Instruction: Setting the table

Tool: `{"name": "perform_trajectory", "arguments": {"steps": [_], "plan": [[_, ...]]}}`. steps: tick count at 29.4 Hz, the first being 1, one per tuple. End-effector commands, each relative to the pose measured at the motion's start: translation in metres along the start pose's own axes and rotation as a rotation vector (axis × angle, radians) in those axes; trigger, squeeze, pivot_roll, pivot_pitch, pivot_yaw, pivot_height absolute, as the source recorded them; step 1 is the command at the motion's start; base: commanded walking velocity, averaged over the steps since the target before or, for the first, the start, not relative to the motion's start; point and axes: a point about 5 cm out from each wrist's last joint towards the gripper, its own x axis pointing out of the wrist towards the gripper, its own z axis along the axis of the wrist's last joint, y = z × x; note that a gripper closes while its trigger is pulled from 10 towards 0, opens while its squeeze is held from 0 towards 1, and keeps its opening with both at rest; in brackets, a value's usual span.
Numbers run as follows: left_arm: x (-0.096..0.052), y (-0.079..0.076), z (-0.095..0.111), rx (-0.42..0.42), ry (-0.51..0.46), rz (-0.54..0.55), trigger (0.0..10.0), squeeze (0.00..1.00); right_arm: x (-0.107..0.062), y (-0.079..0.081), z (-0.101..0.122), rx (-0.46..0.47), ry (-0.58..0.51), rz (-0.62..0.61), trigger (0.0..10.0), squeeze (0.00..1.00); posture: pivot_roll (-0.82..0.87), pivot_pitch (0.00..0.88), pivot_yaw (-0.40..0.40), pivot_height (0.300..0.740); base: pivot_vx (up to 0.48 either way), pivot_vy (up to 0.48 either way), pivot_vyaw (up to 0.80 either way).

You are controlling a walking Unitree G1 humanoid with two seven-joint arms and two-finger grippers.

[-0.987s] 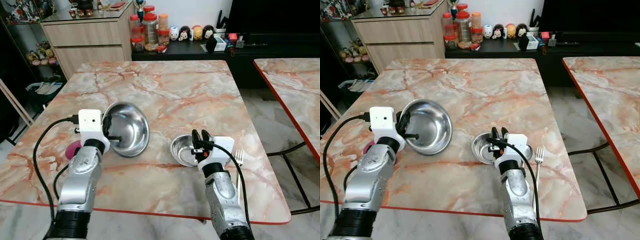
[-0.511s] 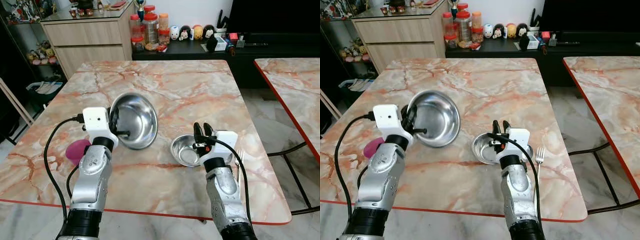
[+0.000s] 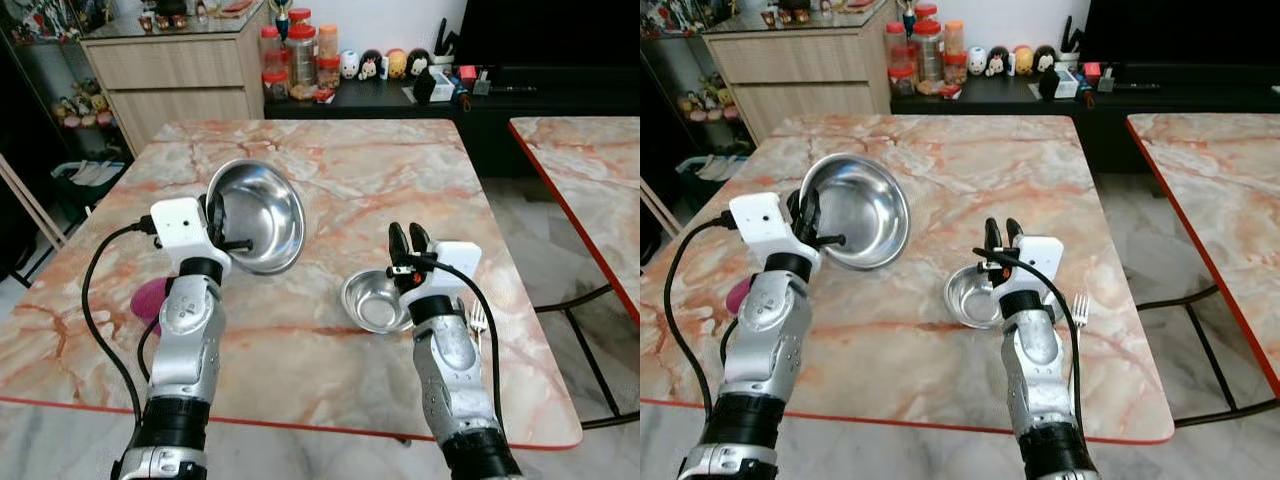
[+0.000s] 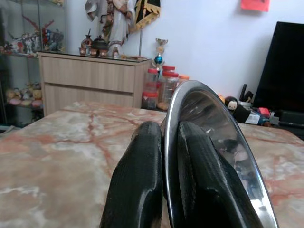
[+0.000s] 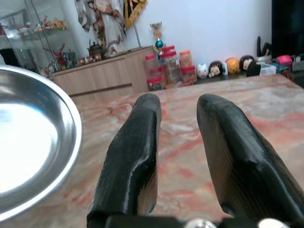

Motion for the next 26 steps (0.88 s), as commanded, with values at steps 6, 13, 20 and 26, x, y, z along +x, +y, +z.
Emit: {"name": "perform_trajectory", "arguments": {"steps": [6,13,20,26], "plan": [[0.005,-0.003,0.004,0.004,-0.037,0.004,0.0,0.0,0.002,0.002,0.005,0.009,-0.014,0.004,10.0,0.0,-0.02,0.0,0.029,0.74,0.0,0.0,0.0],[0.006,-0.001,0.005,0.007,-0.05,0.016,10.0,0.0,0.002,0.001,0.005,0.009,-0.013,0.002,10.0,0.0,-0.03,0.0,0.031,0.74,0.0,0.0,0.0],[0.006,-0.003,0.007,-0.026,-0.079,0.031,10.0,0.0,0.006,0.003,0.011,0.006,-0.038,0.006,10.0,0.0,-0.03,0.0,0.025,0.74,0.0,0.0,0.0],[0.006,-0.003,0.012,-0.035,-0.111,0.029,10.0,0.0,0.012,-0.002,0.025,-0.012,-0.086,-0.013,10.0,0.0,-0.03,0.0,0.023,0.74,0.0,0.0,0.0]]}}
